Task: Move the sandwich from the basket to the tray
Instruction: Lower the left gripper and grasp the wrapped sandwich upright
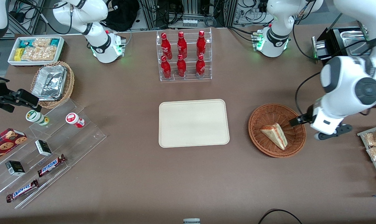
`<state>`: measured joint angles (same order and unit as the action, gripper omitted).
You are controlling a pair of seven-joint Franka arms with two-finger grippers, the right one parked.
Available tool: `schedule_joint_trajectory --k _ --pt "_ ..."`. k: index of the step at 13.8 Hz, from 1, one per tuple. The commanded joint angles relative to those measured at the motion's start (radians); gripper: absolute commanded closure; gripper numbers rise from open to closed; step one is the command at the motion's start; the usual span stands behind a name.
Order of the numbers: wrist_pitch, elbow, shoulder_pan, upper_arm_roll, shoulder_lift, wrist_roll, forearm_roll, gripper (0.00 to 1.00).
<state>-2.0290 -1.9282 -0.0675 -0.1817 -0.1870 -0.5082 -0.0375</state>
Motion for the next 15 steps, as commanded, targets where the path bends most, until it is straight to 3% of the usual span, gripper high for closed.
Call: schedule_joint_trajectory --k 1,5,12,13,15 --pt "-0.136 -0.118 0.003 -0.033 0.034 -0.198 -0.015 0.00" --pt "-0.287 -0.195 0.003 -0.067 -0.020 -0.329 -0.012 0.00" --pt "-0.410 -0.195 0.002 -0.067 -0.126 -0.323 -0.016 0.01" --pt "-0.412 -0.186 0.000 -0.067 -0.135 -0.320 -0.016 0.19" --pt "-0.408 -0.178 0.002 -0.065 -0.138 -0.316 -0.018 0.74"
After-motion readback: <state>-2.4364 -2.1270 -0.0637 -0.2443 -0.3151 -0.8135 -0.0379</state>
